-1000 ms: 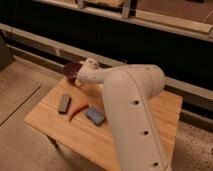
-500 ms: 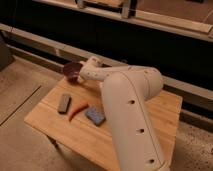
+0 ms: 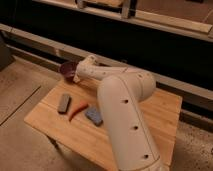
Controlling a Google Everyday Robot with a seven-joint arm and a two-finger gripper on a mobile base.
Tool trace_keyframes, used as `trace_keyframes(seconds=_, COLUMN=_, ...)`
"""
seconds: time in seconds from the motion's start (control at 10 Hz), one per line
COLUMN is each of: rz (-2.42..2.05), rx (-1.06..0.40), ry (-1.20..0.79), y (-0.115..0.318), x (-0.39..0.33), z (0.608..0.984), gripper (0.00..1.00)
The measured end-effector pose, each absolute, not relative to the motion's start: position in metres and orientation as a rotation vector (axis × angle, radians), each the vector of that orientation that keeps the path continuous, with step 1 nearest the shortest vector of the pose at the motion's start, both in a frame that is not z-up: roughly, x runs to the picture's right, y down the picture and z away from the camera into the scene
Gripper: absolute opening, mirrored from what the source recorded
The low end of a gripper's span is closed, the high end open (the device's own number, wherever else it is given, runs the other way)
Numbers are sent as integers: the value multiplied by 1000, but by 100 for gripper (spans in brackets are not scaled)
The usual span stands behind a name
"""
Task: Push the ceramic bowl across the table
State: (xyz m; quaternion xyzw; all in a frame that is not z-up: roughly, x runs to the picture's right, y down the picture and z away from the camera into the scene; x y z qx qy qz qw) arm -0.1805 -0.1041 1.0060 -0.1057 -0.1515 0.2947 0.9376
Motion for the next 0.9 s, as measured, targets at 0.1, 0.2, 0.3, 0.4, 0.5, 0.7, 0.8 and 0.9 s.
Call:
trace_keyframes(seconds=0.1, rz=585, rx=-215, ry=-305, y=-111, x=-183, z=1009, gripper=65)
trace_keyframes(seconds=0.2, rz=571, rx=-212, ry=-303, y=-118, x=-187, z=1011, gripper=65)
trace_keyframes(seconds=0.3, rz=561, rx=-209, ry=-303, y=-125, x=-192, z=1012, gripper=65)
trace_keyframes(seconds=0.4, rz=551, rx=-204, ry=-302, y=-132, x=-197, z=1013, gripper=65)
trace_keyframes(seconds=0.5, rz=544, rx=-200, ry=-301, y=-136, x=-200, z=1015, gripper=65)
trace_keyframes(seconds=0.7, rz=517, rx=-207, ry=-294, y=-139, x=-213, z=1020, gripper=65)
trace_keyframes(seconds=0.8, rz=504, rx=-211, ry=-292, y=-138, x=-219, z=1022, gripper=65)
trace_keyframes(seconds=0.9, rz=483, rx=-218, ry=-284, y=-137, x=-228, z=1026, gripper=65)
